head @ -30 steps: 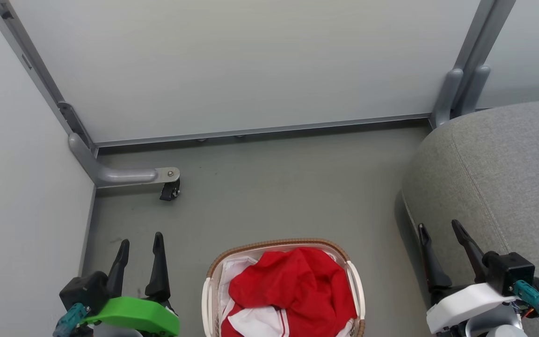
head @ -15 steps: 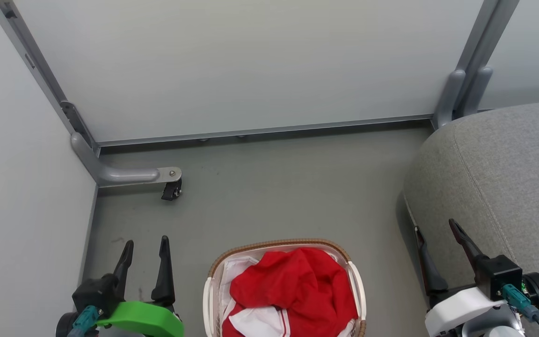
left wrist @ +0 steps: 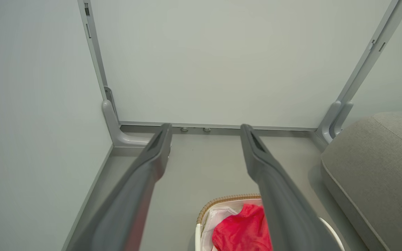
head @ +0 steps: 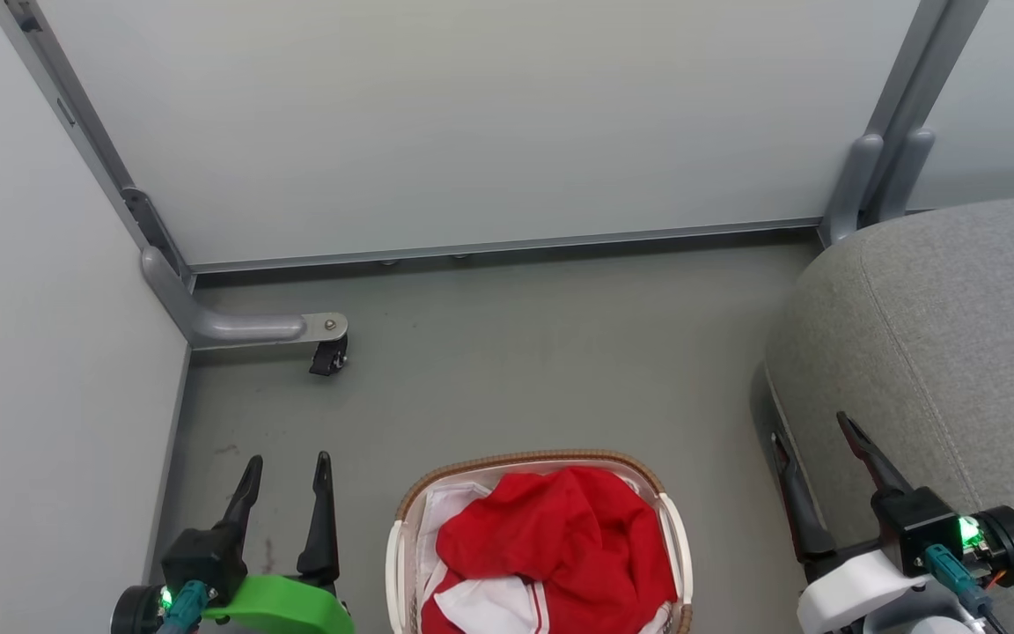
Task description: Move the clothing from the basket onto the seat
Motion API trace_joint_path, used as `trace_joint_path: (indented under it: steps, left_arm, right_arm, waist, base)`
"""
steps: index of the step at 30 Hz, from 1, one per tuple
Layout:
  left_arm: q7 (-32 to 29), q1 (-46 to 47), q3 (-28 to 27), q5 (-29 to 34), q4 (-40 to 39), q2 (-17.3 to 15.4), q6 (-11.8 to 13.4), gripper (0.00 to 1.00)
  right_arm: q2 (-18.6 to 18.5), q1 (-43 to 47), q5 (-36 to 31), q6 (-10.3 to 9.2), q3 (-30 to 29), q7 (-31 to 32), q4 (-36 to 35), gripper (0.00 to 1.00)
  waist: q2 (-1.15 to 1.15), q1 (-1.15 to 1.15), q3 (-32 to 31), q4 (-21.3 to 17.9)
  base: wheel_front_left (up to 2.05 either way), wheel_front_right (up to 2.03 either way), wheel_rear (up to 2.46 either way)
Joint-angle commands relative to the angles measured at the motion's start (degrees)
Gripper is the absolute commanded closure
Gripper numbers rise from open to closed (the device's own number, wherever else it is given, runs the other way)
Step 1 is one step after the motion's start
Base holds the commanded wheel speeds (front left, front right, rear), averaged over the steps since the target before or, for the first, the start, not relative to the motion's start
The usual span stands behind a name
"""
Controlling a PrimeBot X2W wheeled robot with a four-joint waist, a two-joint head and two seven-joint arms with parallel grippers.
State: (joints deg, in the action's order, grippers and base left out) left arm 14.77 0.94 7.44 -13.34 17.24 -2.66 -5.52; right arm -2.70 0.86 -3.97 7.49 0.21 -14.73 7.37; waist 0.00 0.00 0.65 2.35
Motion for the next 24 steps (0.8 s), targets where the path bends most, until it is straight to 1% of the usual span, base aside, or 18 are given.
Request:
trace_joint_path:
  steps: [1,24]
  left_arm:
    - [0.6,-0.7,0.1,1.1,0.2,-0.4,0.2,0.0]
    - [0.5,-0.9,0.1,0.6,0.3,-0.4,0.2,0.0]
  right_arm:
    - [-0.3,1.0,-1.4,0.0,0.0,-0.6,-0.4,0.0]
    - [-0.3,0.9,-1.1,0.0,-0.2,-0.6,-0.5,0.0]
  waist:
    - [0.0,0.0,0.0,0.1]
    - [0.0,0.0,0.2,0.1]
  base:
    - [0.0,0.0,0.0]
    - [0.0,0.0,0.0]
